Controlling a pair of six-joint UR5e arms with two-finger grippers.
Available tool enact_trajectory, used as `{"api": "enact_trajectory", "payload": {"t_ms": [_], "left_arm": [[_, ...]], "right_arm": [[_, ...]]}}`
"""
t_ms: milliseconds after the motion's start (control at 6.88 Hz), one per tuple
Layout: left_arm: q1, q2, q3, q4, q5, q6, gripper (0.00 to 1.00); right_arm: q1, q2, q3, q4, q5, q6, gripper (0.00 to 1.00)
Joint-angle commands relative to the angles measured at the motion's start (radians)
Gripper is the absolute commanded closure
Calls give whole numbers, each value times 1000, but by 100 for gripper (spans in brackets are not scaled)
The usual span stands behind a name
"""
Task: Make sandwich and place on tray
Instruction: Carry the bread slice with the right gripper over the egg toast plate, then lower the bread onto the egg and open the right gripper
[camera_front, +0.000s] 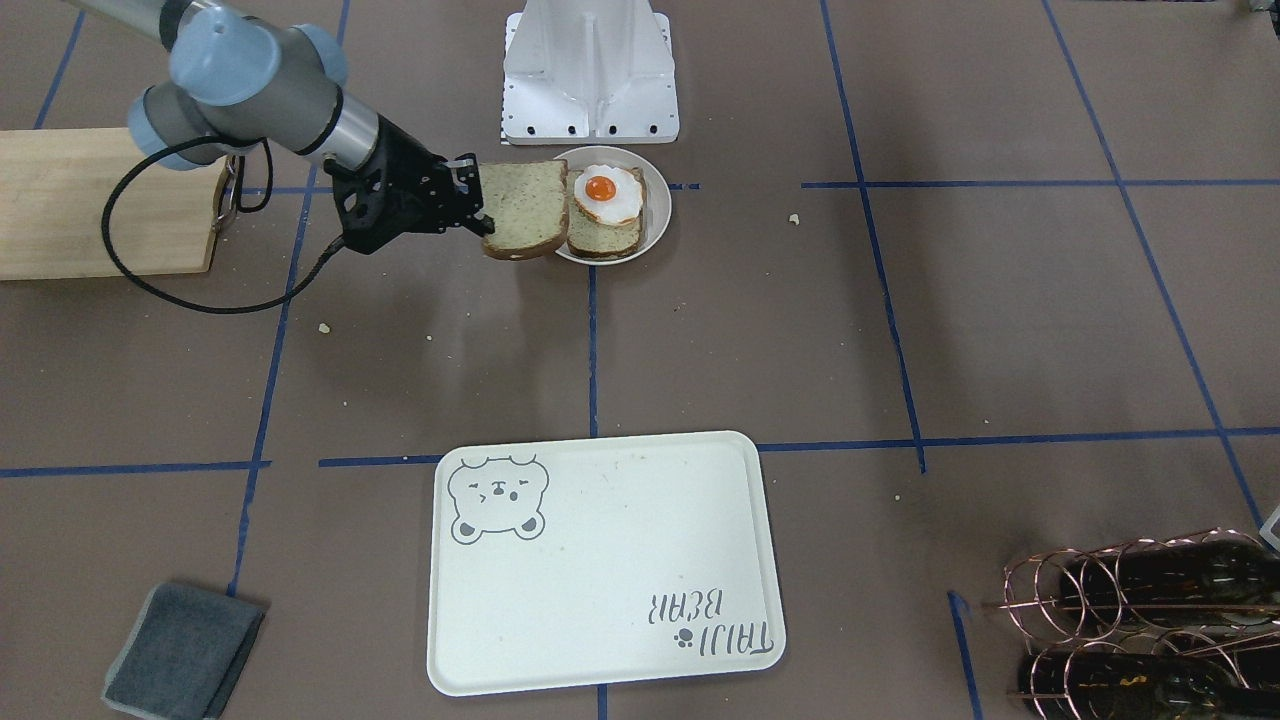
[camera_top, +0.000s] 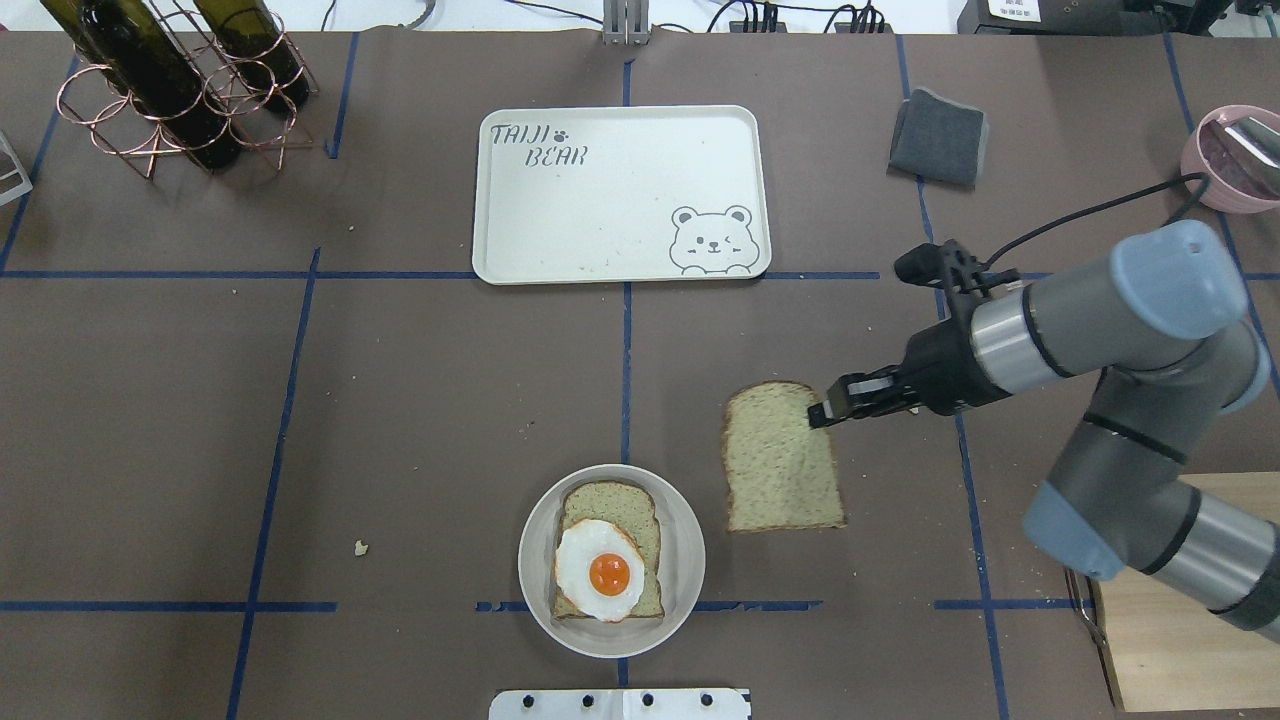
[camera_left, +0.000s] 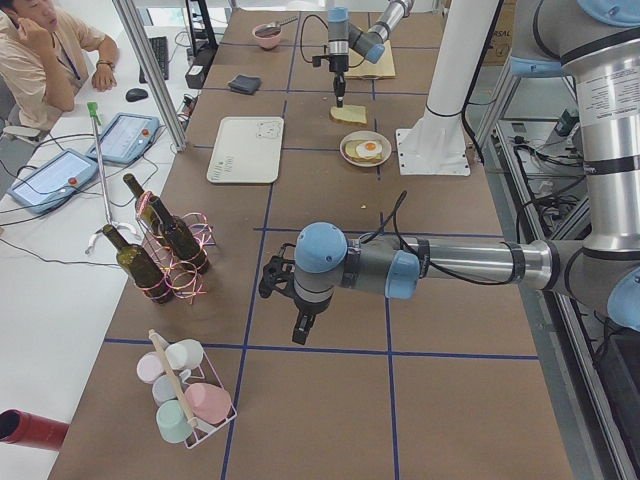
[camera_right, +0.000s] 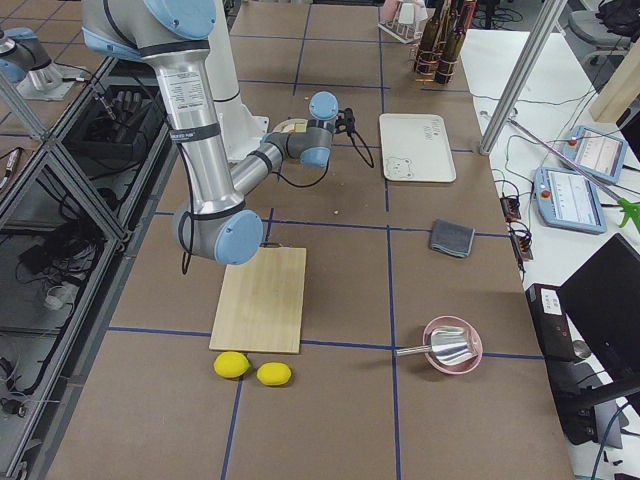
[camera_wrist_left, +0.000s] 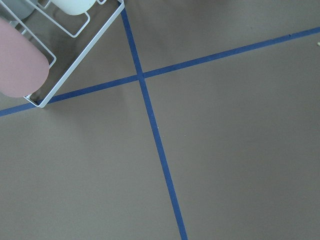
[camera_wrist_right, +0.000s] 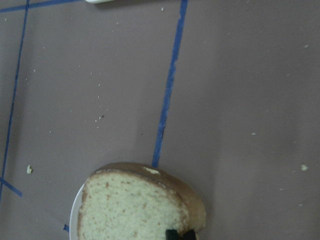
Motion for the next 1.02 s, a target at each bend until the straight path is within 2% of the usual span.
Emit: {"api": "enact_trajectory", "payload": {"t_ms": [0, 726, 872], "left_arm": [[0, 0, 3, 0, -1, 0, 0], [0, 0, 6, 0, 1, 0, 0], [2, 2, 7, 0, 0, 0, 0]], "right_arm": [[-110, 54, -8, -76, -103, 3, 100], [-187, 92, -35, -133, -218, 2, 100], [-187, 102, -43, -142, -225, 3, 1]]}}
